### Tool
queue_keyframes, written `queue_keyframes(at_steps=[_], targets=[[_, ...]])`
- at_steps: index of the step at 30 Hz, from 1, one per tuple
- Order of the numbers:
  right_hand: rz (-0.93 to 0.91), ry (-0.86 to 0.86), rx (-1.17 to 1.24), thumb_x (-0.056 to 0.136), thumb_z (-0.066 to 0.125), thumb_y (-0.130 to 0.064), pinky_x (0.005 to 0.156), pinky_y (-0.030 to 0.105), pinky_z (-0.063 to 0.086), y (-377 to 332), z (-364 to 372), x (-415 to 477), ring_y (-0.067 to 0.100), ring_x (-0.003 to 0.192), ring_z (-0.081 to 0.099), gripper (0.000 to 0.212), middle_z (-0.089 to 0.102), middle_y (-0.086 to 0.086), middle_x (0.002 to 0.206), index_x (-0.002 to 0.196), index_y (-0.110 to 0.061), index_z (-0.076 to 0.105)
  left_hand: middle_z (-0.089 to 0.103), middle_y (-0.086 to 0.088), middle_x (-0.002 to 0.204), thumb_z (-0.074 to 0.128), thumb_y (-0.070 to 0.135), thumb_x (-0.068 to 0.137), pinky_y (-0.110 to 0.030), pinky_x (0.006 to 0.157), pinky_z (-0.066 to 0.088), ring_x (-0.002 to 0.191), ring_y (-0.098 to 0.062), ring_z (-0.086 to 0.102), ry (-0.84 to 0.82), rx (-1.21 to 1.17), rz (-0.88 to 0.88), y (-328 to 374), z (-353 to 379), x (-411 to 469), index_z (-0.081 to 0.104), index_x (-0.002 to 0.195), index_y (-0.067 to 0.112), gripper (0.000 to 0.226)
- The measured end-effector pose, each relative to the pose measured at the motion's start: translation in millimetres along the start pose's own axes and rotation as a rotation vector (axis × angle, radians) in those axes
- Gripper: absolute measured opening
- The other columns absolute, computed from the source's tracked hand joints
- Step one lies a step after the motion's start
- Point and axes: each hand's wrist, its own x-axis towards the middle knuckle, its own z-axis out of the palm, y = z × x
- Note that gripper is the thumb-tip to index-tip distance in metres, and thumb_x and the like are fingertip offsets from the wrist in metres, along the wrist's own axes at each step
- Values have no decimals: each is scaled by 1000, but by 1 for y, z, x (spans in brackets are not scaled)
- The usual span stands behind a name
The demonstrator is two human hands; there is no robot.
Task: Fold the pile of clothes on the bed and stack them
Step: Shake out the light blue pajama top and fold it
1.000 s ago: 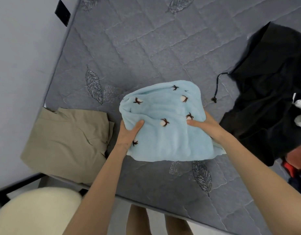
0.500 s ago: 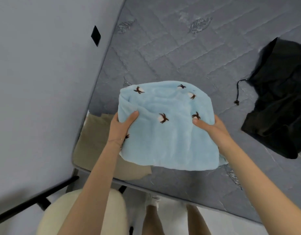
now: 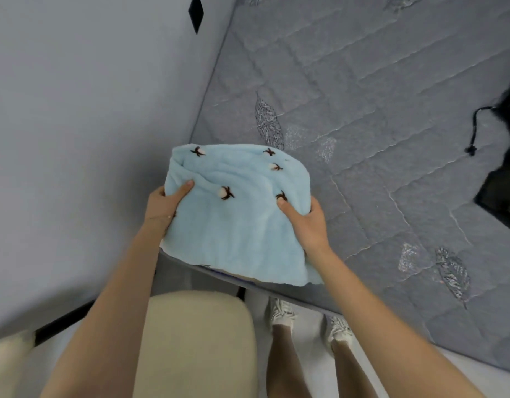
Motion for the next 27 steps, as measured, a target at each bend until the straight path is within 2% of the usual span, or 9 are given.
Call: queue_keyframes(at_steps=[2,7,10,13,15,17,21,27], targets=[[30,57,-84,65,79,-58,89,44,54,24,3,12,11,100,67,60,69,-11,108,115,-28,62,61,-2,101,68,44,83,-29,80,41,92,-20,56,17,49,7,-20,4,13,57,102,18,34],[74,132,-215,74,77,-50,93,41,51,32,3,28,13,103,61,56,62,-15,106,118,-25,54,61,8,85,69,48,80,-33,82,46,91,-20,58,57,75,31,-35,6,31,60,94,20,33],[92,111,-286,74,74,-56,93,41,50,26,0,24,15,104,59,57,57,-14,105,116,-28,48,64,1,99,68,53,80,-32,83,44,97,-22,58,51,144,47,-32,5,28,59,101,19,41],[58,99,-405,69,66,-71,100,45,45,13,-9,12,17,117,52,79,50,-5,129,130,-26,44,53,-7,133,65,64,76,-42,100,42,119,-26,51,136,348,202,-19,-1,15,49,132,19,73],[3,121,-556,77,58,-70,108,45,35,0,-21,1,21,130,39,80,39,-3,142,141,-29,34,37,-11,147,61,62,81,-46,111,31,135,-29,35,237,505,363,-3,-1,-5,38,143,19,79],[-50,158,-747,84,50,-69,111,47,26,-18,-38,-13,26,137,28,76,31,-1,150,146,-31,28,29,-13,152,54,60,83,-47,115,23,140,-30,27,251,637,518,19,7,-32,39,143,18,75],[-93,208,-976,85,47,-69,116,50,15,-56,-80,-43,28,145,13,83,20,2,158,151,-31,17,14,-5,159,52,54,91,-48,117,5,146,-26,11,133,851,632,59,41,-89,35,145,26,63],[-126,289,-1028,83,55,-64,117,51,9,-108,-178,-89,29,147,9,89,12,2,161,153,-35,9,28,-4,155,41,62,84,-52,115,6,145,-26,18,27,968,870,119,110,-176,43,142,25,69]])
